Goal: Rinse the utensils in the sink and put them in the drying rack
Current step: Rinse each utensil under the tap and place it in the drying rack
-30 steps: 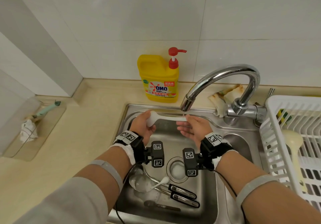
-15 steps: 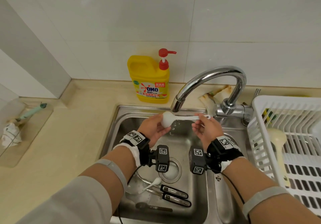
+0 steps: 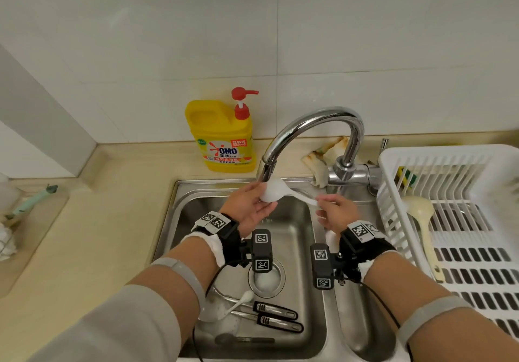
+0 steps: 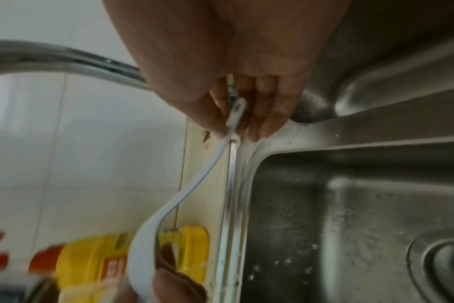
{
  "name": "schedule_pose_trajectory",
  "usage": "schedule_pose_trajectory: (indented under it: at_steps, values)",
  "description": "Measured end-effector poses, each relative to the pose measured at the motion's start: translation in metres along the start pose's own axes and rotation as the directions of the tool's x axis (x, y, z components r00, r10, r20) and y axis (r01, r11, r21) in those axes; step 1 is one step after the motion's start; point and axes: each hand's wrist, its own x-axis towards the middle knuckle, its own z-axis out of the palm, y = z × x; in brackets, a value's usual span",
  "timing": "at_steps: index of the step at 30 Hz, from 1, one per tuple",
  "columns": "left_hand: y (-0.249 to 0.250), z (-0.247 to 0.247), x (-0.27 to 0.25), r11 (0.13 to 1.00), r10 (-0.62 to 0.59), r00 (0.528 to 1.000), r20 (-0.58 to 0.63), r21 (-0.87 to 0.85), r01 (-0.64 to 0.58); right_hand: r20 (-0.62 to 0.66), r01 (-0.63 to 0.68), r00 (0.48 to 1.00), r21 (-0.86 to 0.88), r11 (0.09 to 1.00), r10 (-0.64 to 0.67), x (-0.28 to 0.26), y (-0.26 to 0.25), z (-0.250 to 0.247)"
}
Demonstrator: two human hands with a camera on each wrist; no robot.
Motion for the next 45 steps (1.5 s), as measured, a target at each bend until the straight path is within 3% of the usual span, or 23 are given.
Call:
schedule_pose_trajectory:
  at_steps: [2,5,8,13,16,18,22,25,27,32,36,42,45]
  values:
    - [0.002,-0.003,-0.007,0.999,0.037,0.999,-0.017,0.036,-0.036,0.071,0.138,0.990,-0.314,0.939,-0.122,-0.009,0.000,0.002]
    - [0.003,-0.009,-0.022,0.990,0.070,0.997,-0.022,0.126,-0.067,0.286,0.353,0.930,-0.508,0.785,-0.233,-0.029,-0.006,0.014]
    - [0.002,-0.014,-0.036,0.982,0.088,0.996,-0.029,0.173,-0.081,0.406,0.483,0.868,-0.556,0.677,-0.286,-0.050,-0.010,0.030]
    - [0.001,-0.017,-0.061,0.954,0.089,0.995,-0.041,0.290,-0.073,0.413,0.561,0.826,-0.534,0.632,-0.384,-0.069,-0.008,0.035]
    - [-0.004,-0.018,-0.073,0.884,0.060,0.995,-0.080,0.466,-0.016,0.412,0.554,0.831,-0.553,0.623,-0.374,-0.077,-0.008,0.024]
    - [-0.011,-0.018,-0.076,0.778,0.101,0.992,-0.078,0.628,-0.030,0.405,0.539,0.840,-0.564,0.626,-0.360,-0.081,-0.008,0.015]
    - [-0.021,-0.019,-0.080,0.339,0.206,0.975,0.079,0.929,-0.146,0.366,0.501,0.865,-0.588,0.636,-0.343,-0.096,-0.018,-0.006]
    - [-0.022,-0.005,-0.084,0.026,0.212,0.947,0.239,0.968,-0.250,0.295,0.471,0.881,-0.604,0.643,-0.369,-0.113,-0.035,-0.024]
    - [-0.022,0.010,-0.086,-0.100,0.214,0.913,0.346,0.938,-0.332,0.246,0.449,0.891,-0.609,0.654,-0.382,-0.125,-0.046,-0.042]
    - [-0.038,0.063,-0.090,-0.175,0.168,0.831,0.530,0.846,-0.503,0.079,0.354,0.911,-0.654,0.668,-0.405,-0.146,-0.063,-0.114]
    - [-0.059,0.098,-0.098,-0.223,0.123,0.783,0.609,0.786,-0.576,-0.083,0.211,0.918,-0.727,0.653,-0.388,-0.150,-0.059,-0.185]
    - [-0.091,0.134,-0.091,-0.345,0.070,0.780,0.622,0.749,-0.566,-0.181,-0.008,0.953,-0.817,0.577,-0.243,-0.123,-0.030,-0.265]
    - [-0.103,0.149,-0.081,-0.367,0.062,0.816,0.574,0.774,-0.517,-0.136,-0.023,0.977,-0.835,0.549,-0.165,-0.094,-0.015,-0.284]
